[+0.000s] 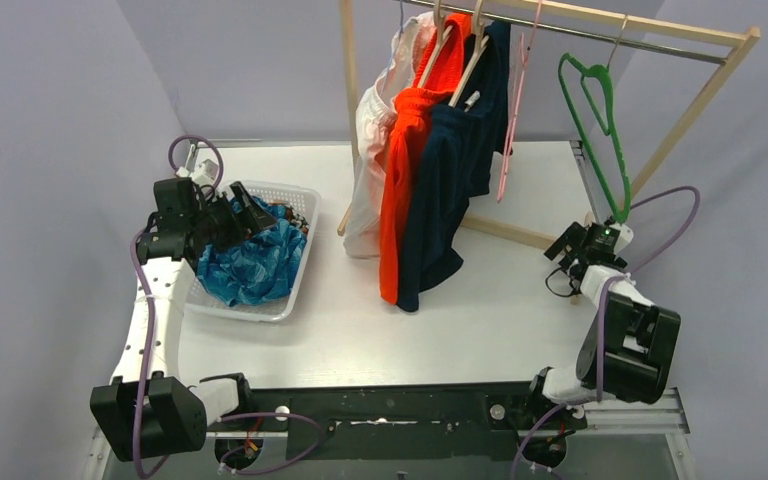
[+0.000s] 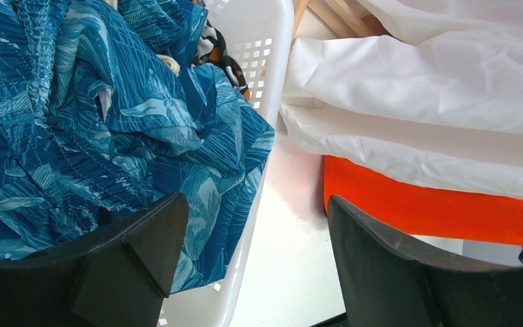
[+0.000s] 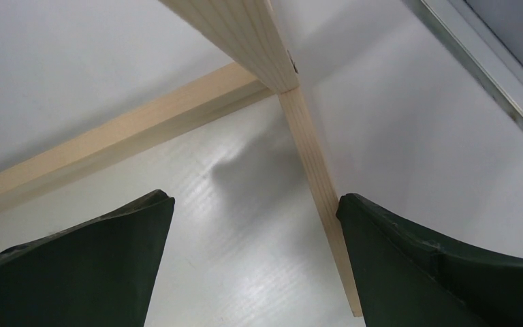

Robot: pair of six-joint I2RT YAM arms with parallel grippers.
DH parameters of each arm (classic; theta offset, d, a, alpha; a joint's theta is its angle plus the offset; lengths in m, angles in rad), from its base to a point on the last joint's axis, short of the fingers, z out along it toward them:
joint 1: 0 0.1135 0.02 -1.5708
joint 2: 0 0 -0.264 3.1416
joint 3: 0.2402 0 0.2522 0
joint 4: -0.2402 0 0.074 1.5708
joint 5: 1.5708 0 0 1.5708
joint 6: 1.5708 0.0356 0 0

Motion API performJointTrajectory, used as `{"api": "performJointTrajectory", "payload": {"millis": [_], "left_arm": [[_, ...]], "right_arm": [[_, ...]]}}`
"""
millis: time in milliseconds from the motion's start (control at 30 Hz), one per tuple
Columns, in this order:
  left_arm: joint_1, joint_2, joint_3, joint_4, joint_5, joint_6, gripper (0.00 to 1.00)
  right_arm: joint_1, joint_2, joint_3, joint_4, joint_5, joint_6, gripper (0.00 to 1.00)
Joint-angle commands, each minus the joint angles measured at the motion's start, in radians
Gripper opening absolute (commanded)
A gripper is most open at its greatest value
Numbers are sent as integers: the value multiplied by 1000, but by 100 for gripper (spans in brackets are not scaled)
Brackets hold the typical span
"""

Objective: Remove the shorts from the hanger
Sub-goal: Adjust the clothes rod at the center of the board.

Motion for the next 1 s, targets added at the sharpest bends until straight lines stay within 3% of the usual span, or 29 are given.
{"api": "performJointTrajectory", "payload": {"millis": [0,333,500,800,967], "left_arm": [[-9,-11,12,30,10,3,75],[-24,-18,17,24,3,-3,75],[-31,-47,14,12,-4,11,75],[-42,-88,-36,69,29,17,75],[-47,-160,-128,153,56,10,84]], "right_arm": [[8,127,105,80,-143,-65,98],[125,393,431,0,-121,-151,98],[116,450,605,-167,-110,-139,97],[121,151,388,-107,-97,-83,98],[185,-112,82,52,-115,-17,98]]}}
